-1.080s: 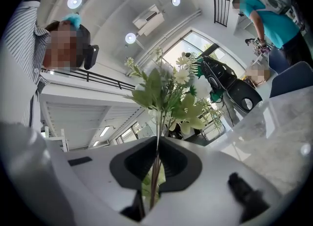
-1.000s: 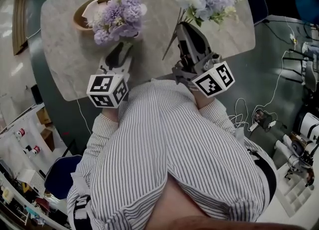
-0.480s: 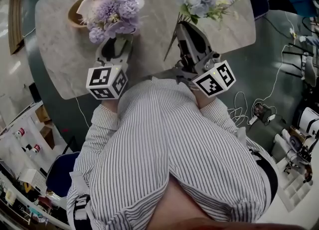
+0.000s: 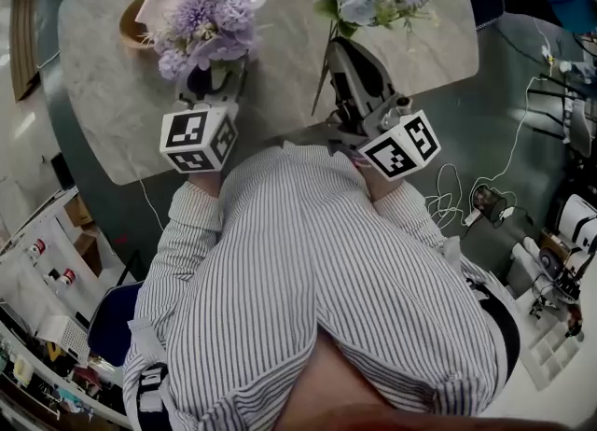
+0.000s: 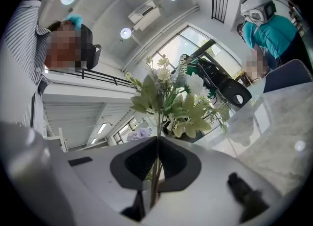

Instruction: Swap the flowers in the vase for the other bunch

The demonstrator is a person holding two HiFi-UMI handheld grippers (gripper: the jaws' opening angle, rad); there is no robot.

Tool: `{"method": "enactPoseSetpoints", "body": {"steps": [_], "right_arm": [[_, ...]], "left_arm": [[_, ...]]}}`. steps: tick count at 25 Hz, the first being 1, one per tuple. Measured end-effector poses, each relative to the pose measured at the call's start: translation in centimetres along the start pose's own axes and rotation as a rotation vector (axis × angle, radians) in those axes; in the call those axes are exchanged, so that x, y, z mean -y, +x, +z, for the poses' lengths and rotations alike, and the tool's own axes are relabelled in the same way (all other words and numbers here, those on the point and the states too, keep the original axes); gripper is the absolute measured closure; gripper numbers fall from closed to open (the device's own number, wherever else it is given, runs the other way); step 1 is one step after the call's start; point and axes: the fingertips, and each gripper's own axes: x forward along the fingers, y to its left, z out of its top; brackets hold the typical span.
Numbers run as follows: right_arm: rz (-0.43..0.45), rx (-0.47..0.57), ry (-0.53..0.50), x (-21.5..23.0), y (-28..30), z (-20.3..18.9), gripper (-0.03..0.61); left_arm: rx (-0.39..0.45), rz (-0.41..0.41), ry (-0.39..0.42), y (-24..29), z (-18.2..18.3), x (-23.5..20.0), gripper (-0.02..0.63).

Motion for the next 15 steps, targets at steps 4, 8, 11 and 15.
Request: {"method": "enactPoseSetpoints", "body": {"steps": [4,8,11,15], "right_arm": [[-0.003,0.002,0.007,0.1,-0.07,-0.02,0.554],[-0.004,0.002,0.007,0.13,0.0,-0.1,0.554],[-0.004,0.003,0.006,0.13,0.02,-0.07,0.554],[-0.004,-0.004,0.009,0.21,0.21,-0.23,0.554]], "left_arm": [[0.002,0.002,0.002,0.17,0.17,-0.28,0.4],[0.011,0.005,0.017,0.35,0.48,-0.39,0.454],[0.014,-0.005,0.026,0.51,0.6,-0.08,0.485],[0.011,-0.016,0.027,0.76,0.57,0.07,0.502]]}}
